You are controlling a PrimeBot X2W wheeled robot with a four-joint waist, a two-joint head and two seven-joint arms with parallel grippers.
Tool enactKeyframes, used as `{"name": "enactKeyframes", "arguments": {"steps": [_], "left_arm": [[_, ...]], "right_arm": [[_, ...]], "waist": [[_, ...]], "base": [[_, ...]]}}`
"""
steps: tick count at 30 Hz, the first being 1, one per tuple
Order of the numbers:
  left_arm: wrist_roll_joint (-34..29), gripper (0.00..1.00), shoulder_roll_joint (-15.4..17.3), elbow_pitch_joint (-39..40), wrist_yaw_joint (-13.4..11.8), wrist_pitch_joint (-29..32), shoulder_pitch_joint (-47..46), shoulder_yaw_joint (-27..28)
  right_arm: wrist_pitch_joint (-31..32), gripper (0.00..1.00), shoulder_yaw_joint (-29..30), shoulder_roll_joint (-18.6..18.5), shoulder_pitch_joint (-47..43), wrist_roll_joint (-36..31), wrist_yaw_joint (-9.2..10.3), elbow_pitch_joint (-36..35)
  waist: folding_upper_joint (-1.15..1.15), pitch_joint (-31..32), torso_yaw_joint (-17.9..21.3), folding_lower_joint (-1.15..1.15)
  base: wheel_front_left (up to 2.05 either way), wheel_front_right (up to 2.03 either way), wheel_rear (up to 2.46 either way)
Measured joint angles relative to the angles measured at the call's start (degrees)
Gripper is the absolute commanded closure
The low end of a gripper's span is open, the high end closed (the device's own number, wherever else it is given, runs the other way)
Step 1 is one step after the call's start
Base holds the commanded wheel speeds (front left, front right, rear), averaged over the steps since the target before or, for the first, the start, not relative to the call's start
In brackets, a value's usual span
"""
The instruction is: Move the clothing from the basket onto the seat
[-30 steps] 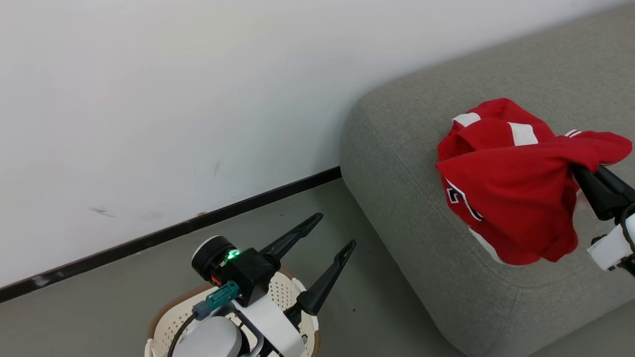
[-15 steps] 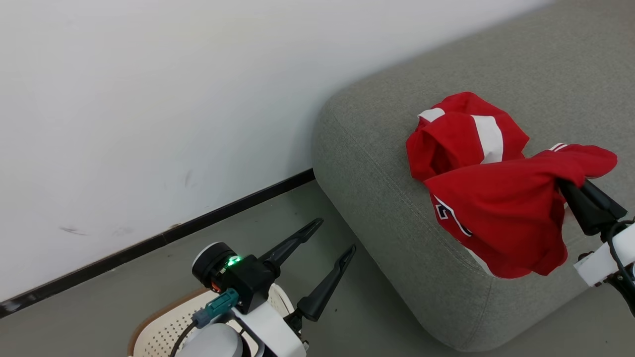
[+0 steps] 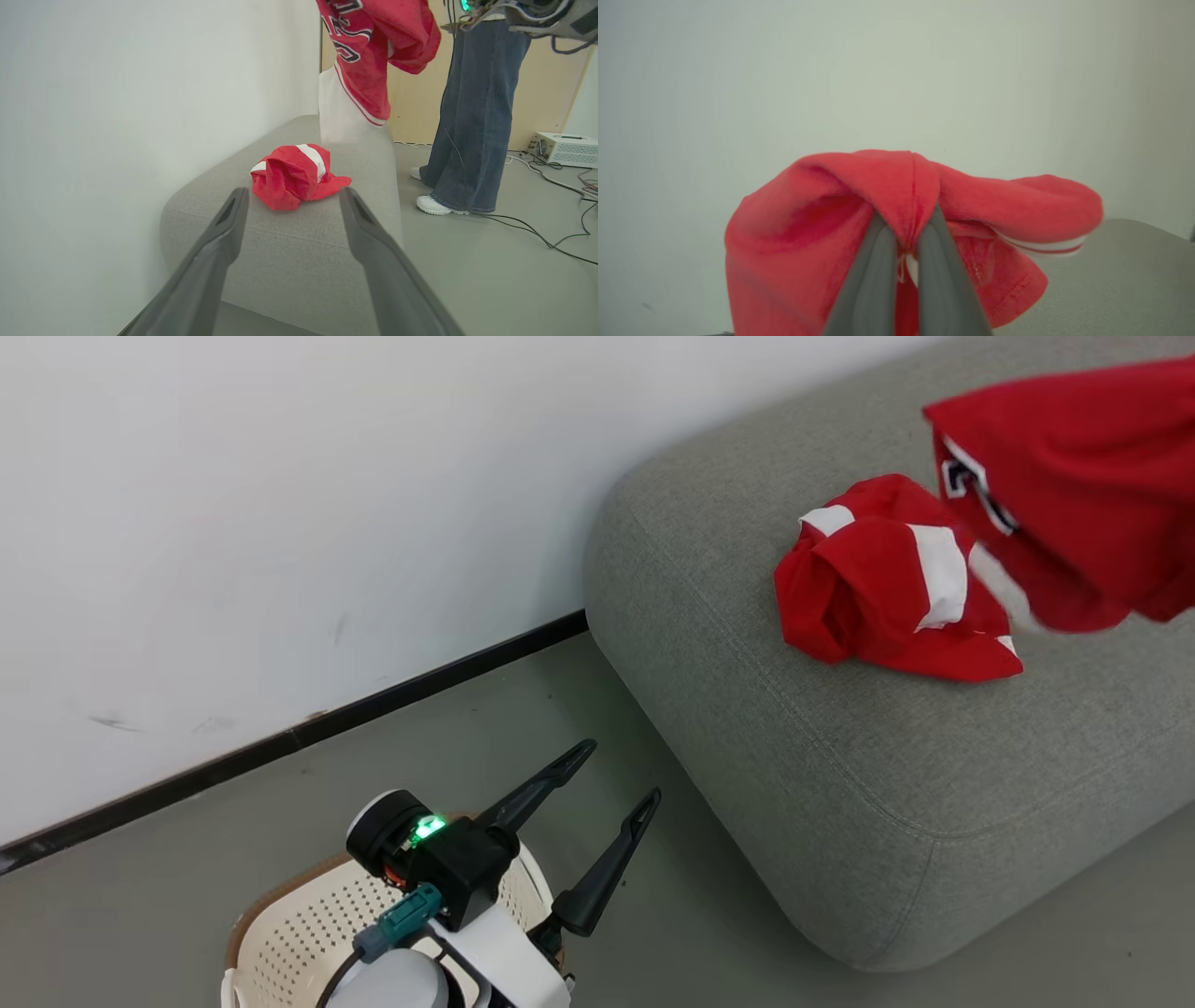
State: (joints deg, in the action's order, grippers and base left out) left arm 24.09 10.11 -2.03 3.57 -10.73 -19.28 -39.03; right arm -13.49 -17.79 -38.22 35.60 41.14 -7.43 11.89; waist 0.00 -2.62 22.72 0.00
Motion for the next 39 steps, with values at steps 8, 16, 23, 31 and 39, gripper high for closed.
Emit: {"name": "enactKeyframes", "arguments": {"steps": [8, 16, 23, 31, 39], "left_arm": [[-1.5, 0.0, 0.5, 3.6, -1.0, 1.2, -0.5, 0.3], [-3.1, 0.0, 0.8, 6.6, -1.7, 3.2, -2.0, -0.2], [-5.0, 0.0, 1.8, 8.4, -1.9, 5.2, -3.4, -0.8], [-6.6, 0.0, 1.9, 10.5, -1.9, 7.1, -6.1, -2.0], [-7.1, 0.0, 1.9, 11.3, -1.8, 8.2, -7.7, -2.9]], "right_arm": [[3.5, 1.0, 3.6, 0.1, 11.1, -1.6, 0.0, 7.2], [5.3, 1.0, 5.8, 0.1, 16.3, -4.9, 0.0, 14.8], [5.7, 1.0, 9.4, -1.3, 18.4, -7.6, 0.0, 21.3], [3.3, 1.0, 11.3, 1.0, 18.5, -10.1, 0.0, 29.0], [2.1, 1.0, 10.6, 8.2, 15.0, -13.1, 0.0, 35.9]], "waist": [[0.0, -3.4, -1.1, 0.0], [0.0, -7.3, -2.6, 0.0], [0.0, -10.6, -4.1, 0.0], [0.0, -14.2, -6.0, 0.0], [0.0, -17.5, -8.0, 0.0]], "base": [[0.0, 0.0, 0.0], [0.0, 0.0, 0.0], [0.0, 0.0, 0.0], [0.0, 0.0, 0.0], [0.0, 0.0, 0.0]]}}
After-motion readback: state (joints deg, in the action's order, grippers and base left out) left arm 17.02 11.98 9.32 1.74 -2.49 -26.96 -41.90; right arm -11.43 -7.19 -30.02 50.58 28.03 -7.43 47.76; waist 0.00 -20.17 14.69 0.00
